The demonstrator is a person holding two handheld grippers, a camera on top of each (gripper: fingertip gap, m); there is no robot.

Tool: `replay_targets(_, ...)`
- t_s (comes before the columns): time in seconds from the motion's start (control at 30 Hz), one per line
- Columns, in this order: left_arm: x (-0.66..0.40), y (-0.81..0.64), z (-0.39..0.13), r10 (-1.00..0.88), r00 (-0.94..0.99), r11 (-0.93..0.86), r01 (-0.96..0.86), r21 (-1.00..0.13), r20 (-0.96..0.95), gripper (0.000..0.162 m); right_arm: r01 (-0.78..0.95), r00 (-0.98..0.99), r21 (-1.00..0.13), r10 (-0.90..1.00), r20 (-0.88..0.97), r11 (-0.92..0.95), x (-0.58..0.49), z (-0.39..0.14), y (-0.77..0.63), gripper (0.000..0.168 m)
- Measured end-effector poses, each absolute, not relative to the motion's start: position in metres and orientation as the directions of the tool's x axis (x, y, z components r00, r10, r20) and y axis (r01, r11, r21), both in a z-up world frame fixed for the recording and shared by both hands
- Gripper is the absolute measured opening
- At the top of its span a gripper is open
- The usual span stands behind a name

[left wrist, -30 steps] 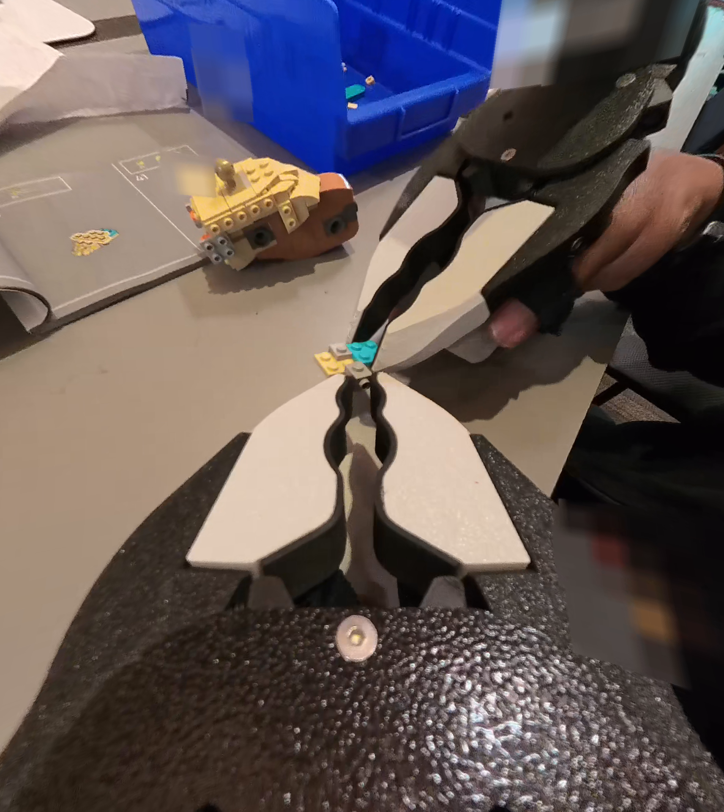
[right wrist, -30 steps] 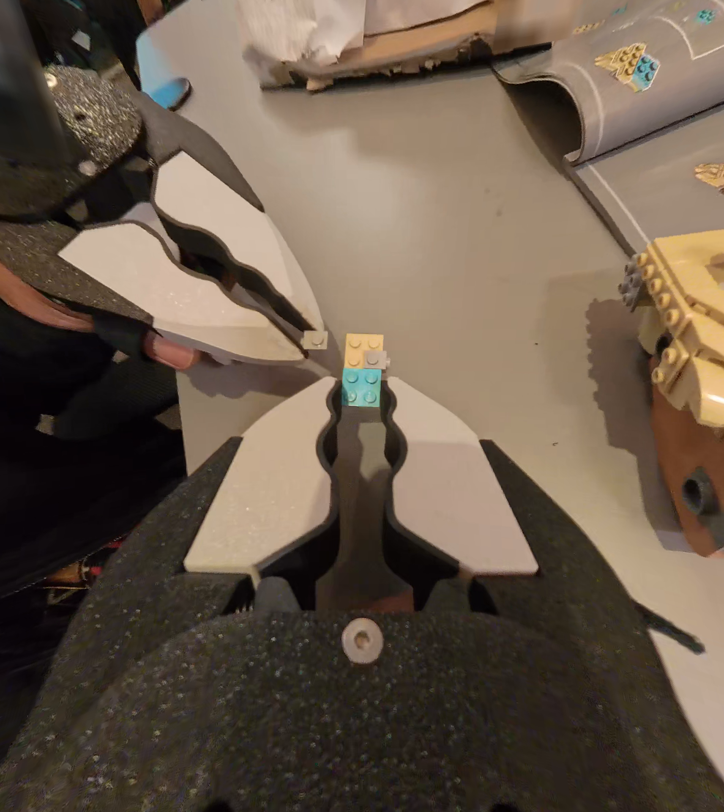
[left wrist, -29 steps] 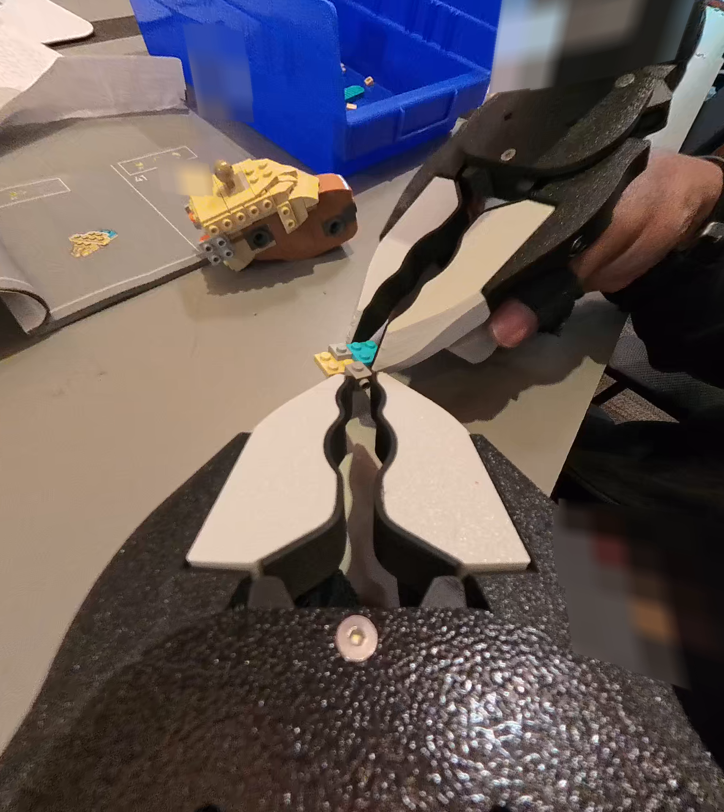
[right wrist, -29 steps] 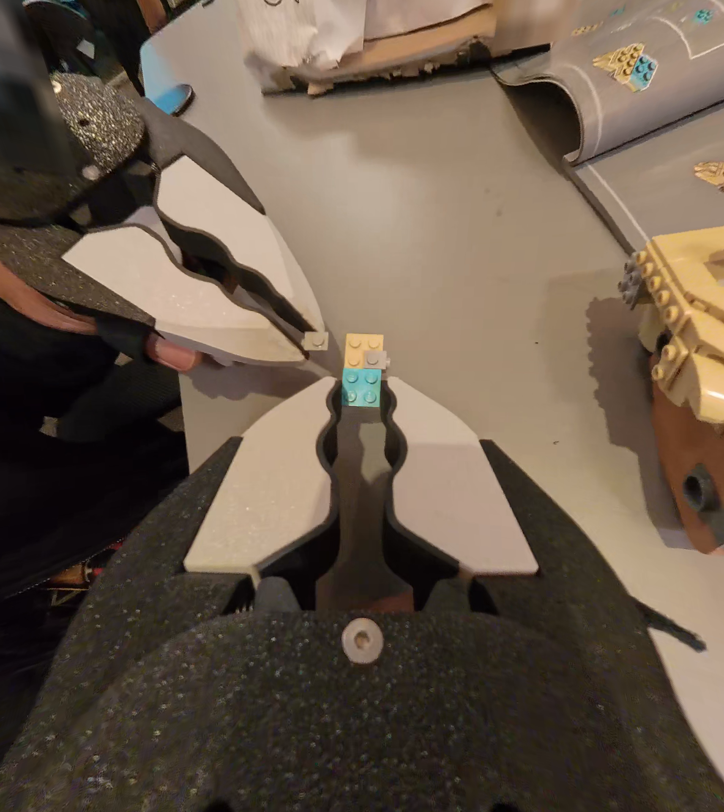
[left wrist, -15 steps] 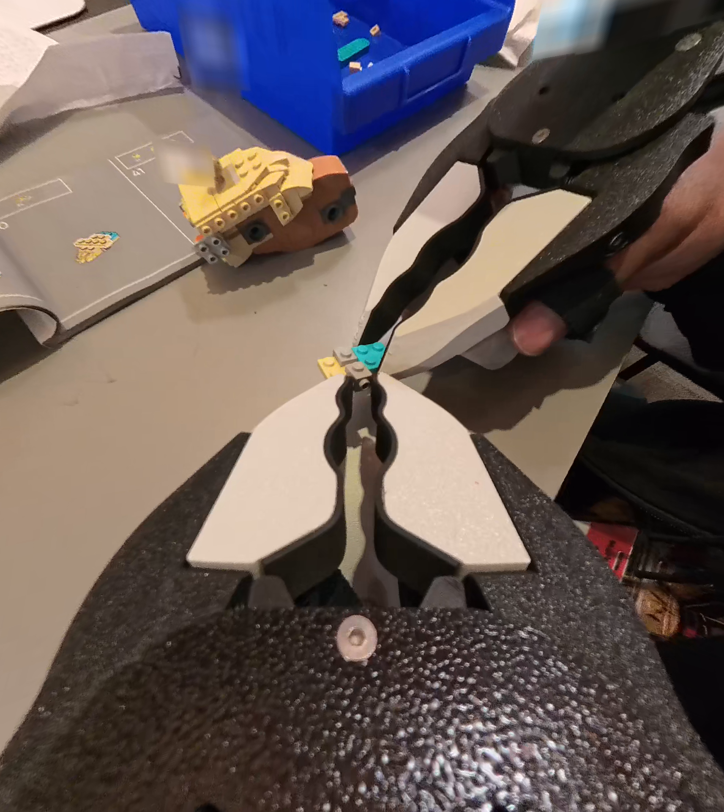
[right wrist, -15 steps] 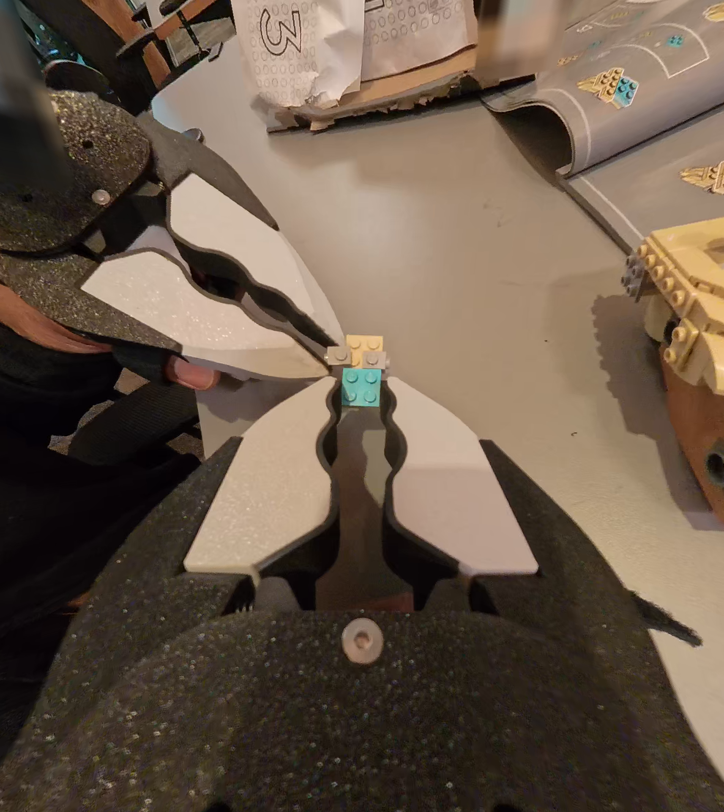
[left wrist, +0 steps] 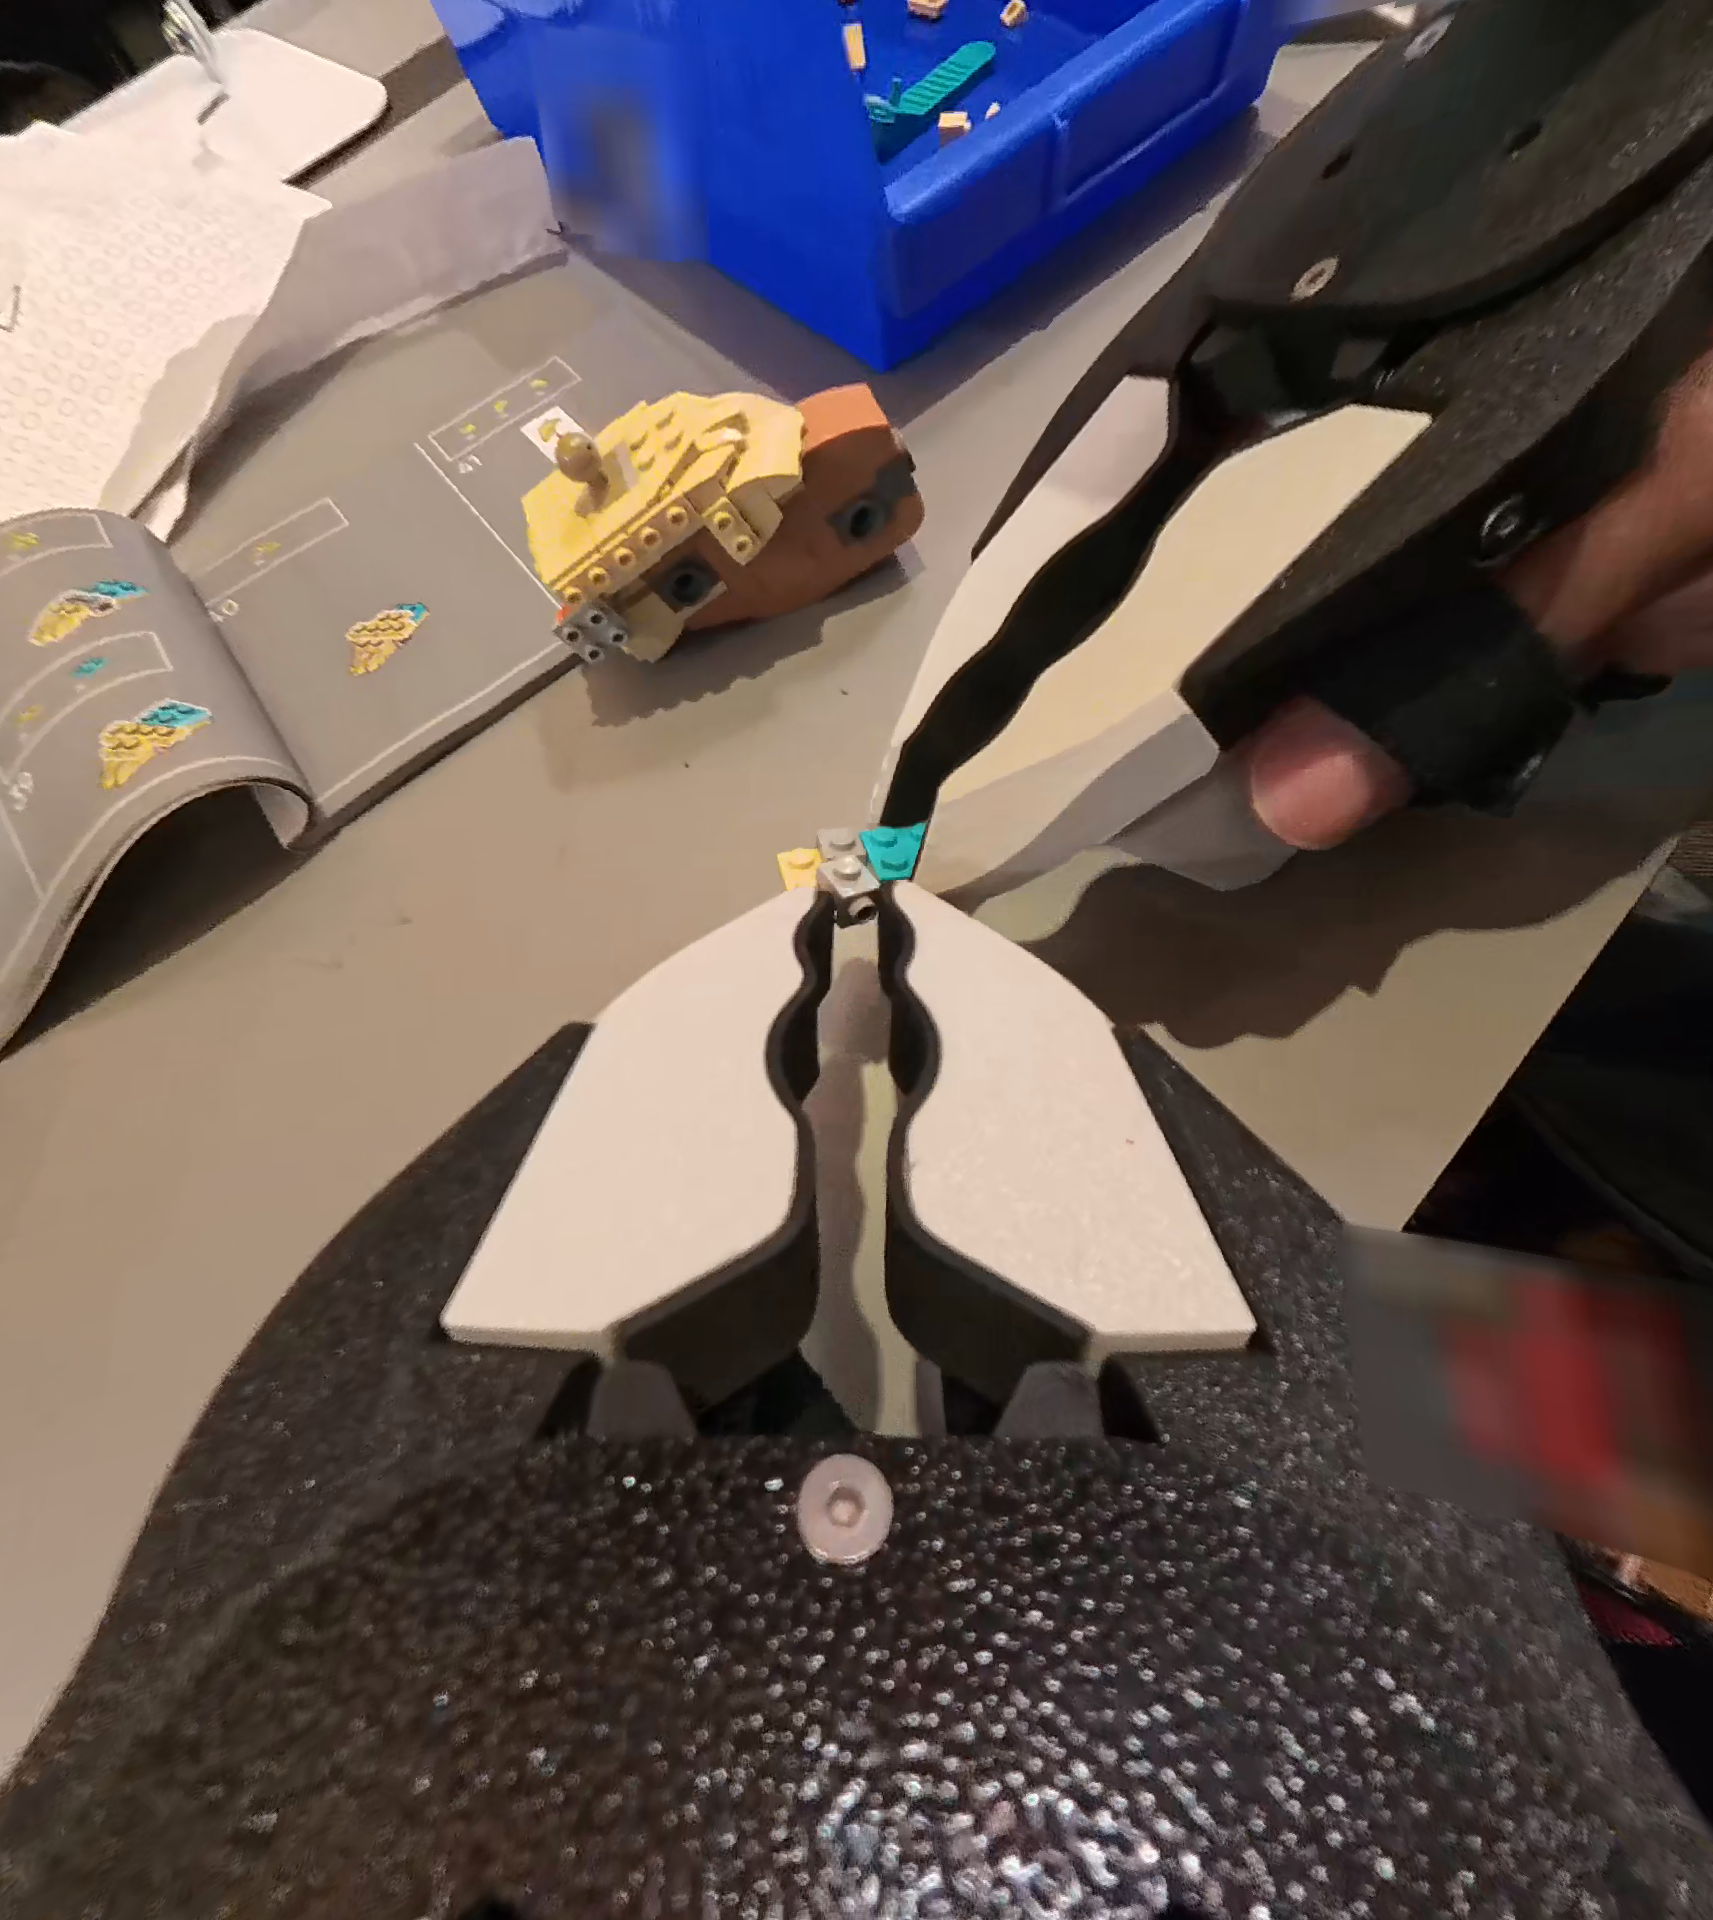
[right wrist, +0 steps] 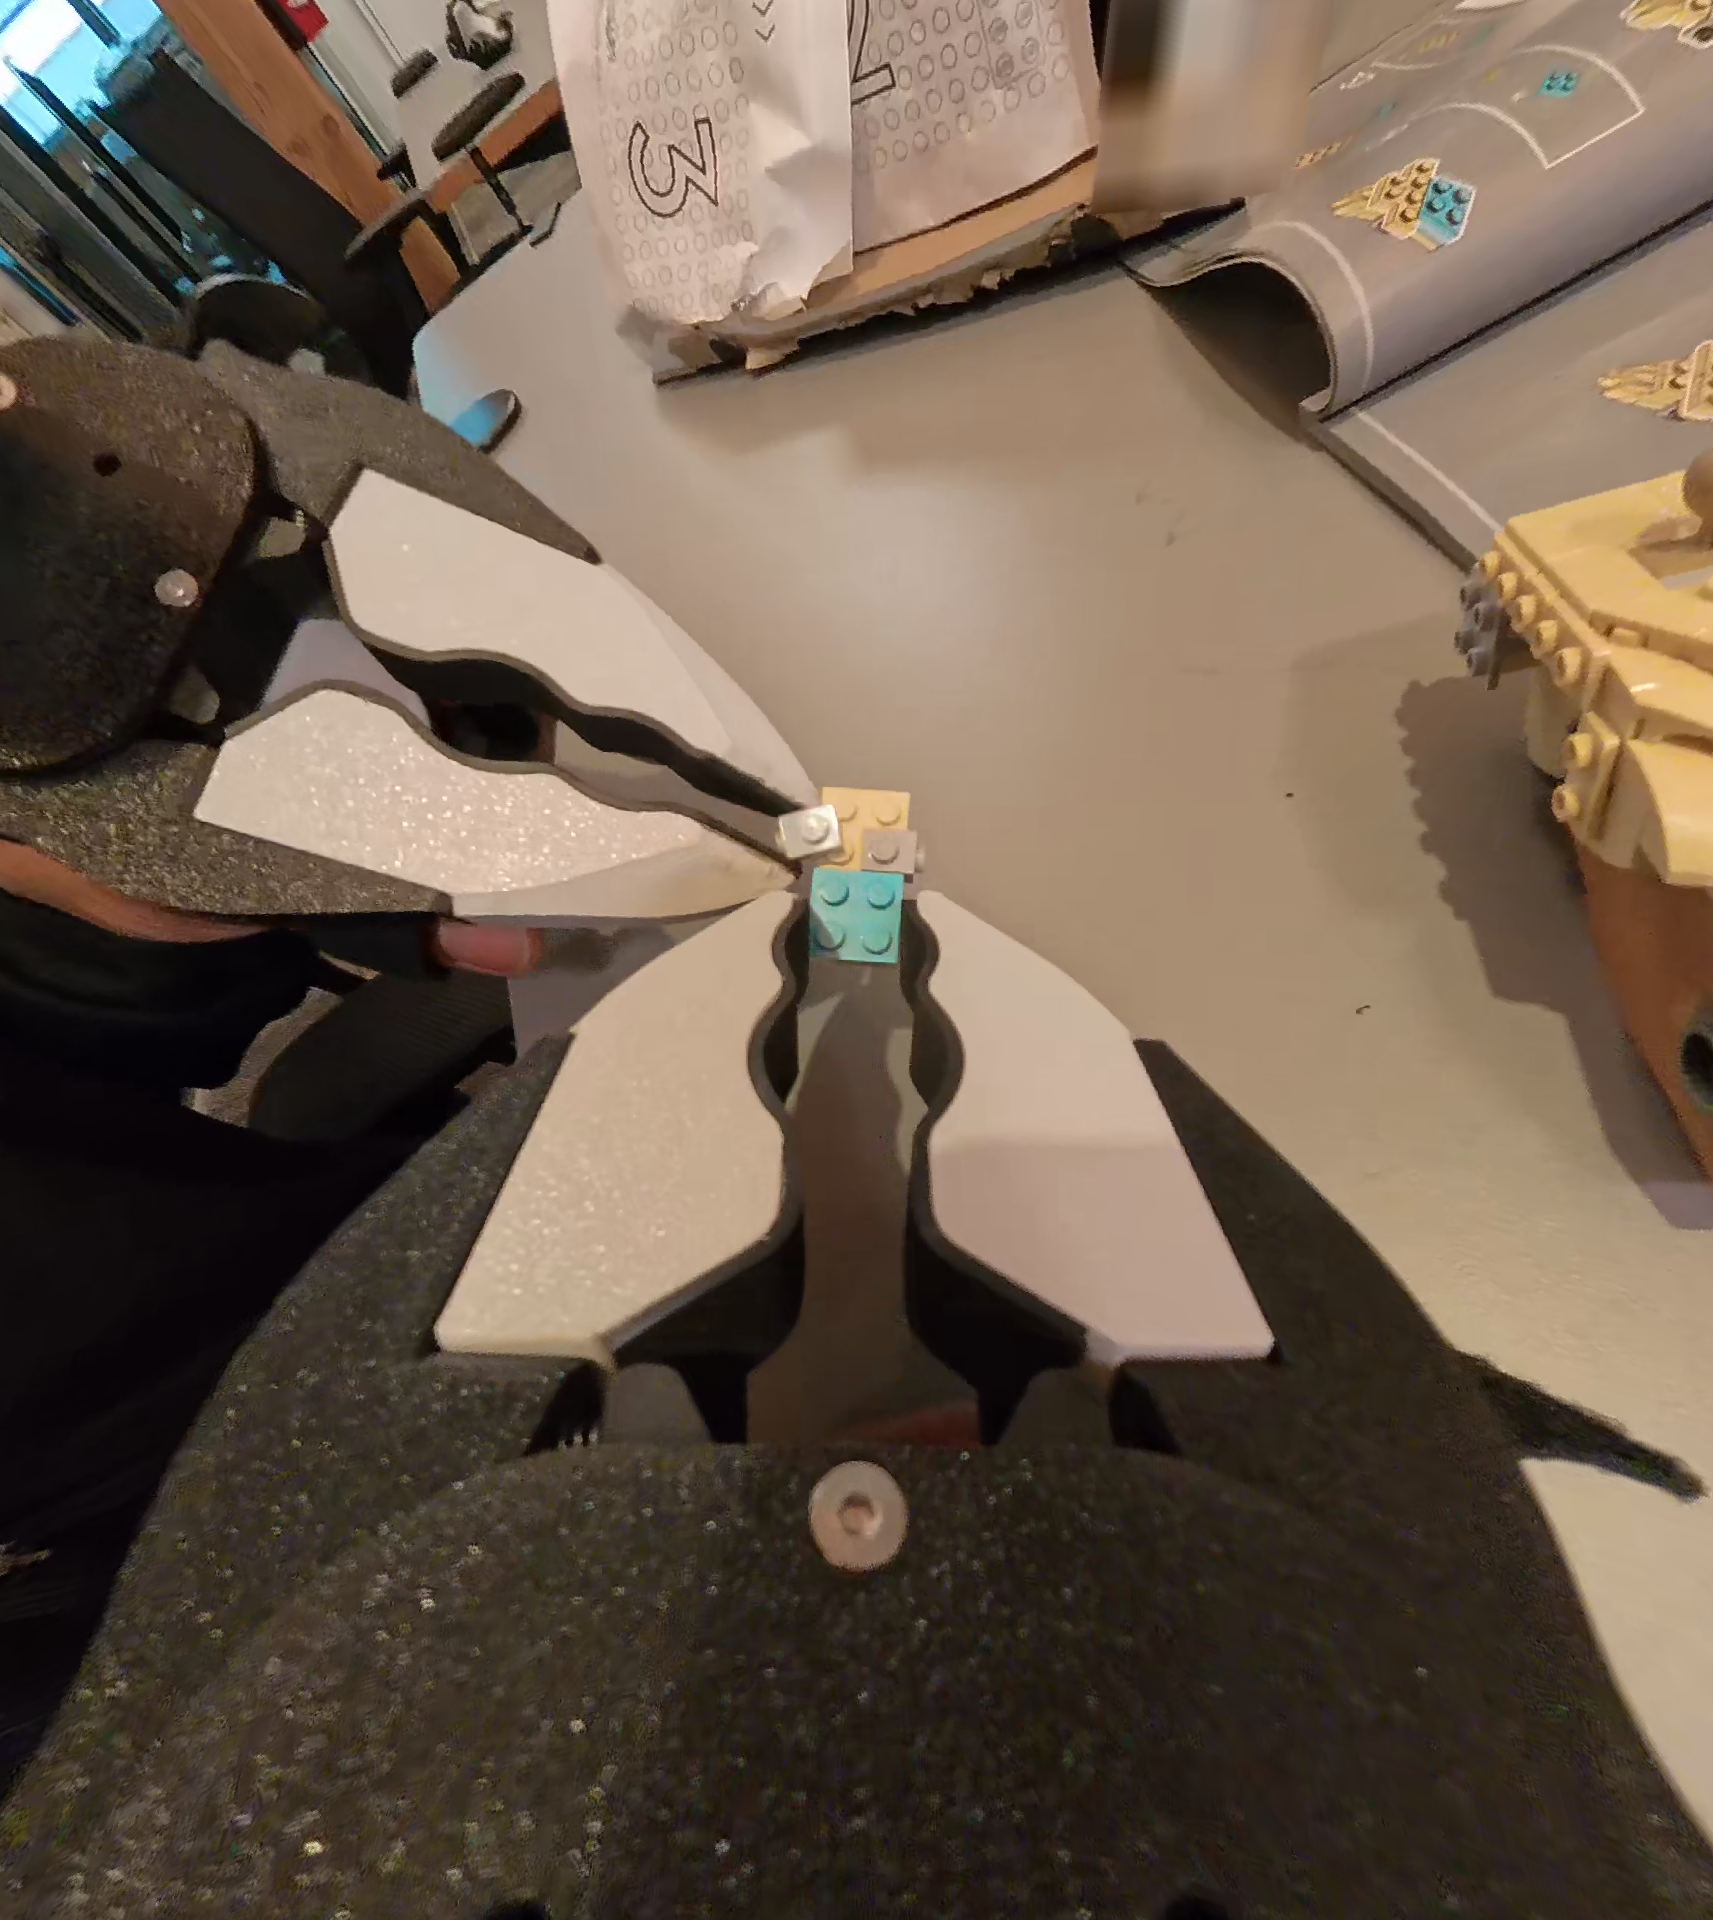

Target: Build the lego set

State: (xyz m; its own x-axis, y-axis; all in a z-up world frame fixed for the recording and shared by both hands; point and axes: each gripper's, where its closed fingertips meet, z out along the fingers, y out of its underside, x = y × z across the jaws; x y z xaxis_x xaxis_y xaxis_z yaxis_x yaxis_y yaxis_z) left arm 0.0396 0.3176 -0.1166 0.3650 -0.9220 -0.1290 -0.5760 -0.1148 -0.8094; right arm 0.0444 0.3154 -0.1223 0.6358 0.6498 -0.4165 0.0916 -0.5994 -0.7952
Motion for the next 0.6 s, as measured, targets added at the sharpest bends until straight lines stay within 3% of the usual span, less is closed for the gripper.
replay_targets(0.6, 0.0405, 0.3173, -0.1094, -0.911, 0.383, -0.116, -0.597, -0.794, -0.155, 0.007, 0.003, 0.613, -0.777, 0.615, -0.496, -0.629, 0.0433, -0.1176, 0.3146, 0.016)
